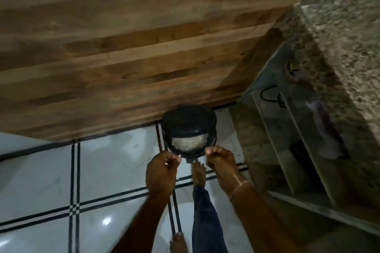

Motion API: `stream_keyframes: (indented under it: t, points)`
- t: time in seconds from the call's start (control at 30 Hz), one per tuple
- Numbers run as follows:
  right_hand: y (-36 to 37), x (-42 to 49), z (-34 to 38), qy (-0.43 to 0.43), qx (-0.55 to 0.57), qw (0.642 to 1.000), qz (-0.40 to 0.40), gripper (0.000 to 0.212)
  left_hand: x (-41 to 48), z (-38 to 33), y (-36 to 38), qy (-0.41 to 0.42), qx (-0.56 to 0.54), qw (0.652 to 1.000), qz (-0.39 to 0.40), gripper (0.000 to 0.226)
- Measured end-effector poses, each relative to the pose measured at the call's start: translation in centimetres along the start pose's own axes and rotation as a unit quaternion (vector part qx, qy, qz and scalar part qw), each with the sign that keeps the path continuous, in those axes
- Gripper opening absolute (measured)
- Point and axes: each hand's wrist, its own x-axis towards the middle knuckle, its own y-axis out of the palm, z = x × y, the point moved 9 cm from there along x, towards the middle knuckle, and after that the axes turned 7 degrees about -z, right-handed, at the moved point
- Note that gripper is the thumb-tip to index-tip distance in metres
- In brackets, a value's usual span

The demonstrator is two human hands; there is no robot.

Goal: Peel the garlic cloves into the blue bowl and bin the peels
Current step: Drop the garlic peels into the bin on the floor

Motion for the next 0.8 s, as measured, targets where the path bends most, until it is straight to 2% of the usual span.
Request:
stream_keyframes:
  t: [0.1,0.2,0.27,0.3,0.4,0.43,0.47,0.5,0.57,0.6,0.67,0.7,0.77,0.8]
  points:
    - [2.1,6.6,-3.3,0.011,-0.015,1.000,-0.007,0.010,4.5,4.5,5.4,-0.067,0.004,0.997,0.022,0.015]
    - [4.6,13.5,-6.0,0.026,-0.010,1.000,-0.014,0.019,9.5,7.8,10.6,-0.114,0.012,0.993,0.016,0.013]
    - [6.4,18.5,-7.8,0.032,-0.007,0.999,-0.019,0.015,12.5,9.7,14.4,-0.145,0.017,0.989,0.014,0.016]
    - [7.5,21.0,-8.8,0.046,0.001,0.999,-0.010,0.019,13.9,10.5,16.2,-0.156,0.013,0.987,0.017,0.012]
    - [8.8,25.9,-11.0,0.097,0.035,0.995,0.009,0.054,16.0,12.4,19.1,-0.203,0.009,0.979,0.026,0.012]
    - [8.8,26.8,-11.5,0.100,0.023,0.995,0.002,0.064,16.4,12.6,19.5,-0.208,0.023,0.978,0.025,0.006]
    - [8.9,27.4,-11.7,0.101,0.017,0.995,0.005,0.071,16.5,12.8,19.7,-0.216,0.044,0.975,0.030,0.003]
    - [8.9,28.1,-12.1,0.102,0.008,0.995,0.004,0.072,16.6,12.8,19.8,-0.214,0.062,0.974,0.030,0.011]
    - [8.9,28.4,-12.6,0.106,-0.021,0.994,0.000,0.053,16.5,12.7,19.9,-0.210,0.073,0.974,0.032,0.026]
    - [8.9,28.2,-12.6,0.091,-0.052,0.994,-0.006,0.043,16.3,12.6,20.1,-0.206,0.062,0.976,0.031,0.027]
    - [9.2,28.5,-12.8,0.079,-0.077,0.994,0.004,0.036,16.0,11.6,20.4,-0.200,0.017,0.979,0.029,0.008]
    - [9.7,28.3,-13.1,0.100,-0.064,0.993,0.013,0.029,15.9,11.2,20.8,-0.203,-0.020,0.979,0.022,0.009]
    - [10.8,27.4,-12.2,0.116,-0.023,0.992,0.033,0.016,15.4,9.7,22.1,-0.237,-0.112,0.965,0.030,0.029]
    - [11.4,26.2,-11.6,0.140,-0.022,0.988,0.057,0.026,14.9,8.4,22.7,-0.273,-0.154,0.948,0.048,0.038]
